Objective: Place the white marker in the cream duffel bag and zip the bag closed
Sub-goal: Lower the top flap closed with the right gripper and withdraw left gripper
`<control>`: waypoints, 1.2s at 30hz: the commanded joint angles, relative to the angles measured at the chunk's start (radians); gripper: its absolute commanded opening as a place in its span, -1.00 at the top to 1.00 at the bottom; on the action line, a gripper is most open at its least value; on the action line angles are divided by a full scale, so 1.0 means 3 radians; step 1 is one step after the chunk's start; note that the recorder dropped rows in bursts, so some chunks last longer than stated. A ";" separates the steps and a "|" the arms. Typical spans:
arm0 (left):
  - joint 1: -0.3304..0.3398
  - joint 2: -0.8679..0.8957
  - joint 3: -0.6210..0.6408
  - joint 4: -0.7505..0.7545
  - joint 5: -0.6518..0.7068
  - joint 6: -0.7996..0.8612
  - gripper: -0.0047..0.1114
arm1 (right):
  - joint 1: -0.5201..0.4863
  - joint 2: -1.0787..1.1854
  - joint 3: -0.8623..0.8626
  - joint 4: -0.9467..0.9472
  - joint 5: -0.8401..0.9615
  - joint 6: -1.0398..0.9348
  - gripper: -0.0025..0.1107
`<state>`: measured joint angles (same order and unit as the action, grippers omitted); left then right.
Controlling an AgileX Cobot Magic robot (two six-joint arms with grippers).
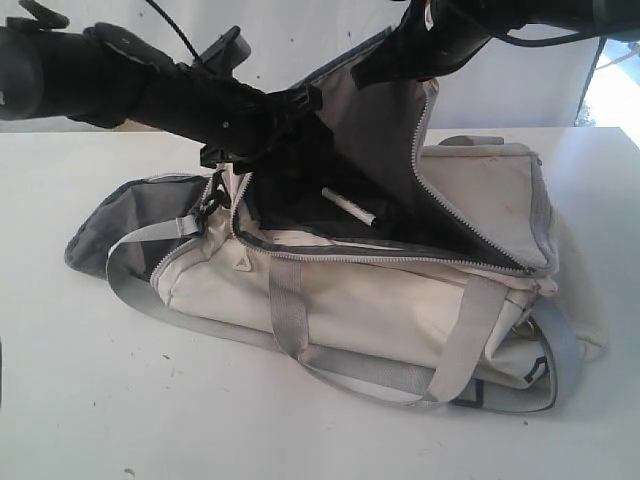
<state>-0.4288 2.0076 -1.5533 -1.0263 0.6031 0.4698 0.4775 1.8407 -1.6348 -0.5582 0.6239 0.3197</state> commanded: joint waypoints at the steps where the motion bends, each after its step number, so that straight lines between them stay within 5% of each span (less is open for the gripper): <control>1: 0.0073 -0.0285 -0.0027 0.0907 0.0505 -0.0349 0.09 | -0.0038 -0.0039 -0.0031 -0.0033 0.0040 0.0015 0.96; 5: 0.0073 -0.0642 -0.0027 0.2278 0.0881 -0.1172 0.19 | -0.0038 -0.0039 -0.0031 0.0009 0.0099 0.0015 0.96; 9: 0.0104 -0.0894 0.0000 0.3128 0.1270 -0.1659 0.18 | -0.0031 -0.0039 -0.0031 0.0176 0.0142 -0.0008 0.96; 17: 0.0605 -0.1065 0.0179 0.3194 0.1573 -0.1671 0.18 | -0.0026 -0.0039 -0.0031 0.1610 0.0223 -0.1120 0.96; 24: 0.0771 -0.1073 0.0196 0.3221 0.1741 -0.1659 0.18 | -0.0026 -0.0023 -0.0024 0.2737 0.0216 -0.1964 0.96; 36: 0.0791 -0.1073 0.0593 0.3385 0.1603 -0.1651 0.18 | 0.0250 0.0305 -0.0013 0.3012 0.0027 -0.2213 0.96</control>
<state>-0.1933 1.6958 -1.4064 -0.0314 1.1045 -0.0241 0.5246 1.9086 -1.6413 0.3340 0.6695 -0.3253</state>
